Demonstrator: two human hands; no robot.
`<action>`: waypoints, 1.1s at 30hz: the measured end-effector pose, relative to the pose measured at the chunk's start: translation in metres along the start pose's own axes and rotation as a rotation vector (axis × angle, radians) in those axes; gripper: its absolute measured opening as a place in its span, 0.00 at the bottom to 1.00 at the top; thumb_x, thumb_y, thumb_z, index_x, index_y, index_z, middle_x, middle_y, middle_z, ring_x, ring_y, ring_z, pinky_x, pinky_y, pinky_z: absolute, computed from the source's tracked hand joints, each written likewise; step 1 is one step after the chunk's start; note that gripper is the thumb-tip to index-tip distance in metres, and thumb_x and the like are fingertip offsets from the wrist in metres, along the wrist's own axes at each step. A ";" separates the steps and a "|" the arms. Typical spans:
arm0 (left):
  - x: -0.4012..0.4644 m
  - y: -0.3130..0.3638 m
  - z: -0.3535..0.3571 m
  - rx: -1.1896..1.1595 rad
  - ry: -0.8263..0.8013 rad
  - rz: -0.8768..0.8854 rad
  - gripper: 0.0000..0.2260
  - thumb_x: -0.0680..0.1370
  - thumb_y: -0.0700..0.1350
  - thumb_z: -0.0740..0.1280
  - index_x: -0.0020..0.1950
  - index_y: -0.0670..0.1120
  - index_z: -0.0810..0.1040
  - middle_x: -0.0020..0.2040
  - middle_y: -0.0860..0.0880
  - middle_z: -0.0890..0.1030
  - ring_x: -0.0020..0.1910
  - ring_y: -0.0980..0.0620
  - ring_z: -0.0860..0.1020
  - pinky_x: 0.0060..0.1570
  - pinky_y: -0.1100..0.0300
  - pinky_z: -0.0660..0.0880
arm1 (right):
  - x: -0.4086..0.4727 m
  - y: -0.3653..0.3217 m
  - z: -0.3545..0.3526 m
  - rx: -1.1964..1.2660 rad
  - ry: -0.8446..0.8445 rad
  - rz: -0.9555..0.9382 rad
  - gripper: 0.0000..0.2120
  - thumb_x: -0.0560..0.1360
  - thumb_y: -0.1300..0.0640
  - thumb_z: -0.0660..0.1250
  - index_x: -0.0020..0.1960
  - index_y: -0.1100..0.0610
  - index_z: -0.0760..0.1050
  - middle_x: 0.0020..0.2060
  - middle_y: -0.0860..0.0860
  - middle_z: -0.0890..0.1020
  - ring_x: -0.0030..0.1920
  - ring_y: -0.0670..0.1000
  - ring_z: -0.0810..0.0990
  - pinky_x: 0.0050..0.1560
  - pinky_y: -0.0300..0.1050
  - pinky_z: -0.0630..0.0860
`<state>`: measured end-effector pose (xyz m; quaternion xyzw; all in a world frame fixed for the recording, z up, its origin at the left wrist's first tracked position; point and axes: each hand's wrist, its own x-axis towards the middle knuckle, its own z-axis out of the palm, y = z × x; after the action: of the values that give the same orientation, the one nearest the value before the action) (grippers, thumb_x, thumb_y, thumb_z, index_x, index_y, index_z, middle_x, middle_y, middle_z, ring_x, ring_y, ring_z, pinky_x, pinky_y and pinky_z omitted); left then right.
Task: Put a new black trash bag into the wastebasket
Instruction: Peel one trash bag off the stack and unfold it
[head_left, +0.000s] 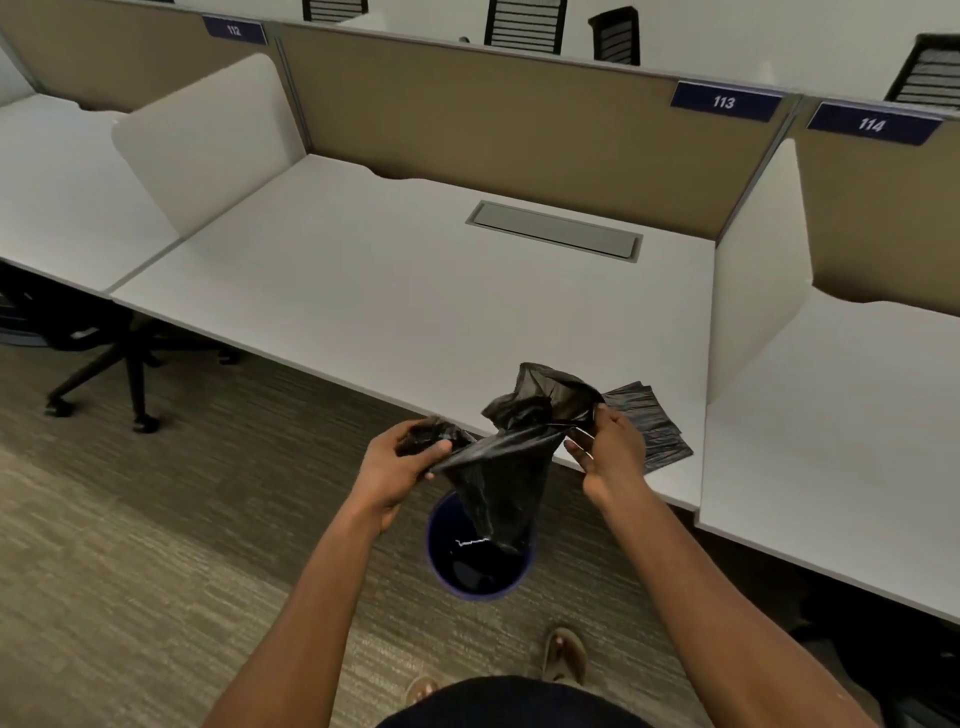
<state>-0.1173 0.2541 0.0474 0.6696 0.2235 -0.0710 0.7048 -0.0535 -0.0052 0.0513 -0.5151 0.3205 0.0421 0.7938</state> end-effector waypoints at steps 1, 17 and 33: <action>-0.001 -0.007 -0.001 0.024 0.076 -0.024 0.14 0.77 0.39 0.76 0.62 0.43 0.82 0.56 0.42 0.86 0.45 0.51 0.84 0.40 0.60 0.81 | -0.001 0.000 0.000 0.043 0.014 0.020 0.06 0.82 0.57 0.65 0.54 0.56 0.80 0.46 0.54 0.85 0.38 0.50 0.85 0.32 0.43 0.81; -0.025 0.011 0.025 0.572 -0.118 -0.091 0.27 0.71 0.70 0.71 0.54 0.49 0.86 0.49 0.49 0.88 0.48 0.51 0.86 0.48 0.52 0.83 | -0.038 0.037 0.037 -0.424 -0.404 -0.074 0.15 0.82 0.55 0.66 0.39 0.50 0.85 0.35 0.50 0.85 0.36 0.49 0.82 0.33 0.42 0.77; -0.014 0.007 -0.052 0.373 0.420 -0.045 0.06 0.78 0.47 0.70 0.43 0.53 0.84 0.42 0.49 0.85 0.45 0.48 0.84 0.50 0.53 0.81 | -0.025 0.015 -0.001 -0.686 -0.098 -0.480 0.05 0.80 0.47 0.68 0.50 0.39 0.72 0.46 0.47 0.82 0.45 0.46 0.82 0.34 0.36 0.78</action>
<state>-0.1386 0.3030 0.0595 0.7826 0.3623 0.0139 0.5060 -0.0798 0.0075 0.0531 -0.8069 0.1207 -0.0151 0.5780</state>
